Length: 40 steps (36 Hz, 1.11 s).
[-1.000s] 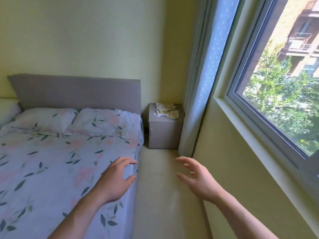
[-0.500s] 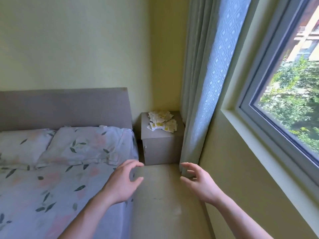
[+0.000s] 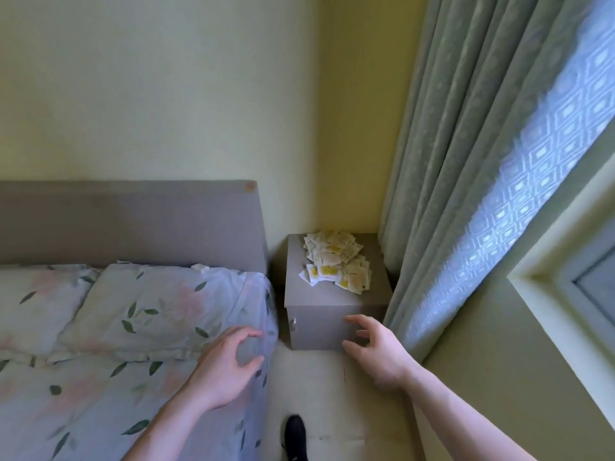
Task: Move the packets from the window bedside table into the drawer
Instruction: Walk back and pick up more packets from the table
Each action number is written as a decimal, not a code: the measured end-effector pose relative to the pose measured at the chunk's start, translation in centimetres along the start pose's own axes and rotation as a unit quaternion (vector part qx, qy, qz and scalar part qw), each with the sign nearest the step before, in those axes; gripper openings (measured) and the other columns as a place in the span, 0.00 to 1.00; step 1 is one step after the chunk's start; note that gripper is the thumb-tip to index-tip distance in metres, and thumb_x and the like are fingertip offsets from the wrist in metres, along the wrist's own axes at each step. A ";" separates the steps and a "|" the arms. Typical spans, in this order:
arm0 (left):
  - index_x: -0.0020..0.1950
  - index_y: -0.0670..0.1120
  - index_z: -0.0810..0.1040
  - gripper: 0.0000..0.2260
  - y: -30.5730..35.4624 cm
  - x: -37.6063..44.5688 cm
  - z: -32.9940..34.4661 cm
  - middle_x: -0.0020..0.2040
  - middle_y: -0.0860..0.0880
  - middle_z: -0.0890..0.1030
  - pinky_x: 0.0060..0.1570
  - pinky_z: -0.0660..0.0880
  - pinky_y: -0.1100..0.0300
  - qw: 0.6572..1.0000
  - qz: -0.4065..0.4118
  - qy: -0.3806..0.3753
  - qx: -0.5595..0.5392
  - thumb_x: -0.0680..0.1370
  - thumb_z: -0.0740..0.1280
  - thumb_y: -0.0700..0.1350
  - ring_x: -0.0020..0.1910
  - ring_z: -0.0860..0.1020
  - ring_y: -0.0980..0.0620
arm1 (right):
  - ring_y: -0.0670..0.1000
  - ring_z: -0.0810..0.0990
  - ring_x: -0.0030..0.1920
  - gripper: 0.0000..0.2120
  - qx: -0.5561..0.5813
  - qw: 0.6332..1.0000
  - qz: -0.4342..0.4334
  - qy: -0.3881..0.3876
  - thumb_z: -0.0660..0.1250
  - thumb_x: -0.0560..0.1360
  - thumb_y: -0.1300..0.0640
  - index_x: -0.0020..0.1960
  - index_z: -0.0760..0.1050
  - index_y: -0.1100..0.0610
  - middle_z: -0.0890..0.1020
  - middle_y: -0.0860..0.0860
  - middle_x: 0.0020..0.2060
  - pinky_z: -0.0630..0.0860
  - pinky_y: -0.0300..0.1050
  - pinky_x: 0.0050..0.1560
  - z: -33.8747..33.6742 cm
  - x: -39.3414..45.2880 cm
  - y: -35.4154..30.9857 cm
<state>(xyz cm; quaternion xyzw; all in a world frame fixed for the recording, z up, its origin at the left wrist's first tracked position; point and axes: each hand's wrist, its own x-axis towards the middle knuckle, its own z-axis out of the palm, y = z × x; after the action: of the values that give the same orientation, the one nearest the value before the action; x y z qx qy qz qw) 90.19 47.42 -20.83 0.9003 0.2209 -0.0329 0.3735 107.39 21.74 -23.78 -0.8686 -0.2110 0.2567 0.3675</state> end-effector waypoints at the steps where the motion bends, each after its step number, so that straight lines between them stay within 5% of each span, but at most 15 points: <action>1: 0.65 0.58 0.75 0.16 0.0 1.9 0.1 0.65 0.62 0.71 0.64 0.68 0.65 1.000 0.002 -0.005 -0.002 0.78 0.70 0.47 0.63 0.71 0.62 | 0.45 0.74 0.65 0.23 -0.001 1.000 0.005 0.002 0.70 0.76 0.51 0.69 0.72 0.44 0.75 0.43 0.64 0.74 0.44 0.65 -0.4 1.6 0.4; 14: 0.58 0.61 0.77 0.13 2.1 26.8 3.5 0.57 0.61 0.79 0.47 0.67 0.75 0.990 -0.058 -0.123 -0.048 0.76 0.71 0.48 0.56 0.77 0.62 | 0.45 0.78 0.57 0.21 0.059 0.987 0.145 0.038 0.71 0.76 0.54 0.68 0.73 0.48 0.79 0.48 0.60 0.72 0.33 0.52 -6.1 18.2 5.3; 21: 0.55 0.59 0.77 0.13 3.1 38.4 7.9 0.56 0.59 0.80 0.59 0.74 0.63 0.975 -0.133 -0.160 -0.080 0.74 0.72 0.46 0.56 0.79 0.59 | 0.49 0.82 0.53 0.24 0.099 0.967 0.235 0.002 0.70 0.73 0.52 0.68 0.71 0.44 0.83 0.50 0.54 0.78 0.43 0.56 -6.9 29.0 10.2; 26: 0.56 0.55 0.79 0.12 2.9 44.0 10.4 0.57 0.58 0.79 0.43 0.66 0.78 0.966 -0.191 -0.160 -0.071 0.74 0.72 0.48 0.55 0.77 0.60 | 0.52 0.80 0.55 0.16 0.110 0.957 0.270 -0.006 0.70 0.73 0.55 0.58 0.72 0.45 0.82 0.47 0.53 0.76 0.47 0.58 -7.1 36.1 12.6; 30: 0.48 0.53 0.78 0.07 2.1 47.9 12.2 0.53 0.50 0.82 0.31 0.68 0.77 0.952 -0.249 -0.149 -0.096 0.73 0.72 0.44 0.39 0.77 0.65 | 0.53 0.81 0.53 0.16 0.112 0.941 0.318 -0.004 0.70 0.74 0.59 0.61 0.74 0.55 0.83 0.52 0.53 0.76 0.46 0.52 -6.7 41.6 15.8; 35: 0.54 0.51 0.79 0.09 -0.1 51.5 14.2 0.53 0.56 0.81 0.40 0.70 0.72 0.946 -0.275 -0.140 -0.101 0.75 0.71 0.44 0.49 0.79 0.61 | 0.52 0.78 0.49 0.12 0.095 0.927 0.362 0.017 0.71 0.73 0.59 0.53 0.71 0.53 0.81 0.53 0.50 0.71 0.44 0.47 -5.5 46.1 18.8; 40: 0.52 0.52 0.79 0.07 -2.6 54.7 16.8 0.51 0.56 0.81 0.38 0.72 0.69 0.941 -0.297 -0.137 -0.087 0.75 0.71 0.44 0.46 0.80 0.58 | 0.53 0.81 0.45 0.11 0.057 0.924 0.378 0.004 0.72 0.71 0.52 0.49 0.72 0.52 0.82 0.51 0.47 0.78 0.47 0.47 -4.0 49.9 22.2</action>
<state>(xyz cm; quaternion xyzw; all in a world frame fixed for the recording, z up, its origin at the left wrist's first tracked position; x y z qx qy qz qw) 140.12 57.94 -46.94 0.7446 0.4265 -0.2459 0.4507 152.65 33.10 -52.51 -0.8623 0.1498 0.3848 0.2931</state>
